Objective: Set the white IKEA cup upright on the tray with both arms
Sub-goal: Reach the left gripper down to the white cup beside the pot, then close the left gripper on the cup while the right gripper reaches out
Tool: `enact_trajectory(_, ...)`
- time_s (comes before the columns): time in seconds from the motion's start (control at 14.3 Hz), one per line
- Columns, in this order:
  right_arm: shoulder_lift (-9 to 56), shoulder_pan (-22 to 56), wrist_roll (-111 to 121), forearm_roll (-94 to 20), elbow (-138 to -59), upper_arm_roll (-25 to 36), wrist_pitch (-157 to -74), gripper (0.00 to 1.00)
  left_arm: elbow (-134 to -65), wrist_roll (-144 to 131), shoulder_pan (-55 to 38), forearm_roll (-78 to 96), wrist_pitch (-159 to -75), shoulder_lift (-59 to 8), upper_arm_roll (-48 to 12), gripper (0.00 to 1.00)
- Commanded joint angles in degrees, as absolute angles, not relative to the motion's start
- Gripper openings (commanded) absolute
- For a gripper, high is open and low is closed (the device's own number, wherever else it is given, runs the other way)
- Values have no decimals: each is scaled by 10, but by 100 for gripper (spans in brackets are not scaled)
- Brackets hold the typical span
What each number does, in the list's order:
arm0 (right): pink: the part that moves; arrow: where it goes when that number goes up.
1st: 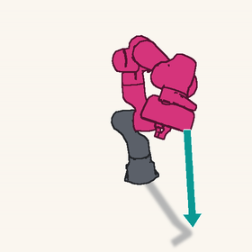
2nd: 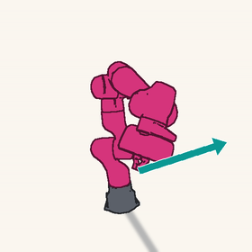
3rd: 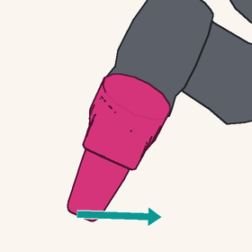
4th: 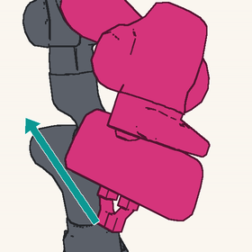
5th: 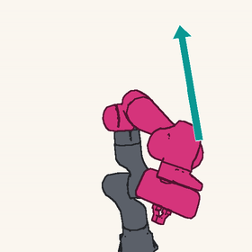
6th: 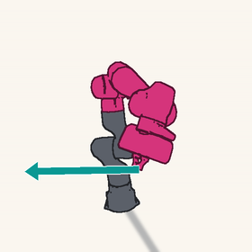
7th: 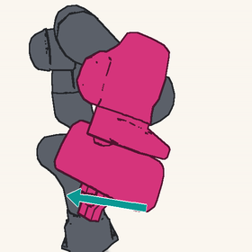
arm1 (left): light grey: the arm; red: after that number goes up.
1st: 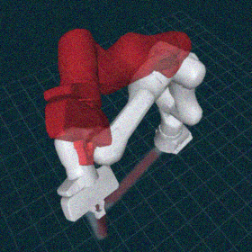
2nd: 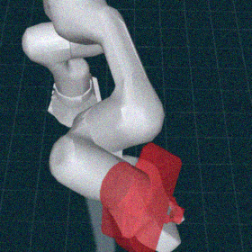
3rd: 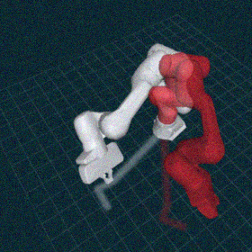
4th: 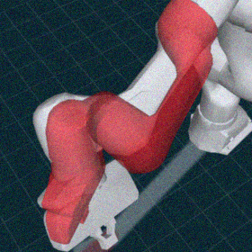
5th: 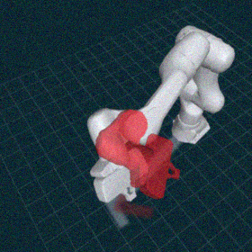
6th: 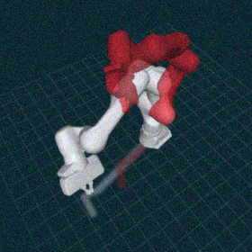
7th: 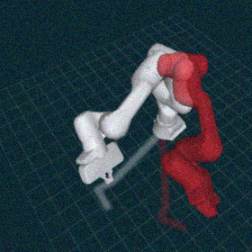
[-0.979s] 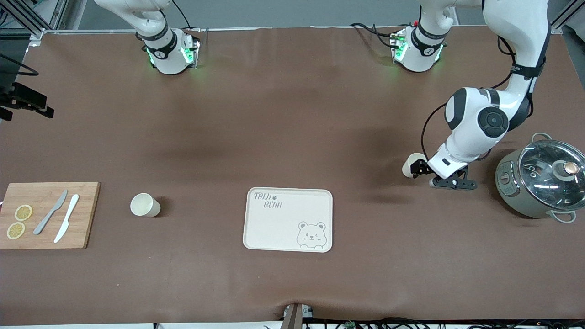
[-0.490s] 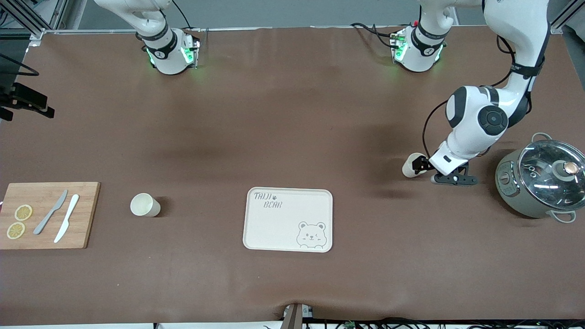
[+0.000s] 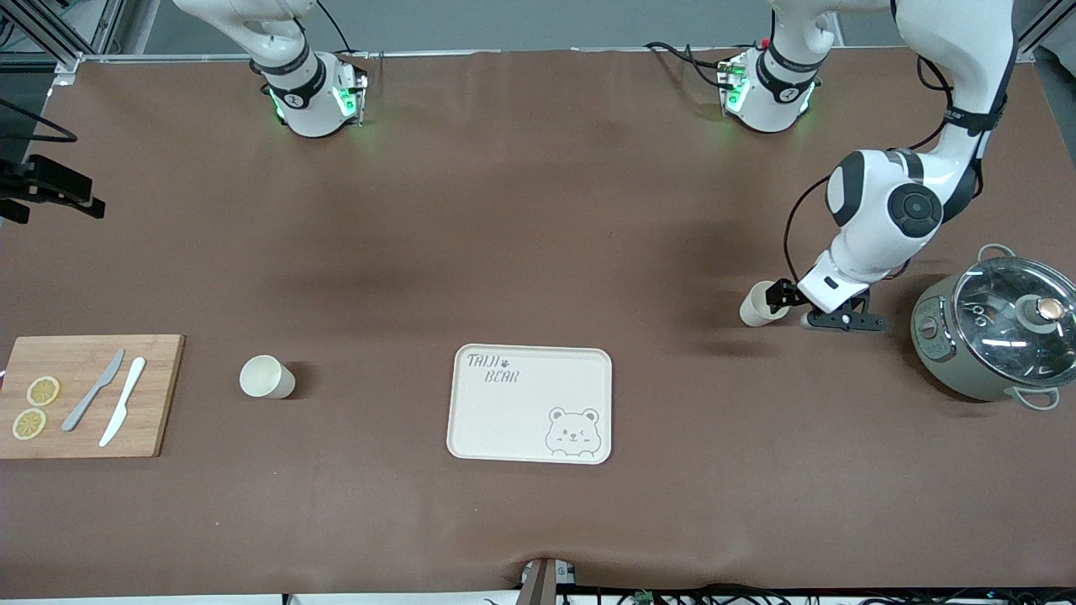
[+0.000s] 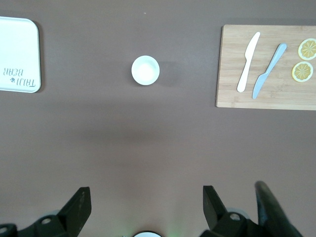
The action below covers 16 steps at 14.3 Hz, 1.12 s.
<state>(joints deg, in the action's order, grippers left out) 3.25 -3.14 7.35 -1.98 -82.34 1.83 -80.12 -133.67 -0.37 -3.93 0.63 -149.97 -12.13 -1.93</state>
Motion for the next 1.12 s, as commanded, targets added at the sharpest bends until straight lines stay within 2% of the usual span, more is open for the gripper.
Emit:
enact_trajectory(0.0, 27, -26, 68, -13, -860, 15, -828, 100, -1365, 4, -34, 8, -1527, -108, -24, 100)
enact_trajectory(0.35, 29, -23, 66, -12, -901, 15, -895, 100, -1370, 4, -34, 8, -1556, -125, -24, 100)
enact_trajectory(0.77, 27, -25, 66, -12, -991, 15, -1007, 100, -1370, 4, -37, 8, -1568, -136, -25, 100)
enact_trajectory(1.05, 28, -23, 66, -13, -1028, 15, -1048, 100, -1370, 4, -38, 8, -1569, -138, -25, 100)
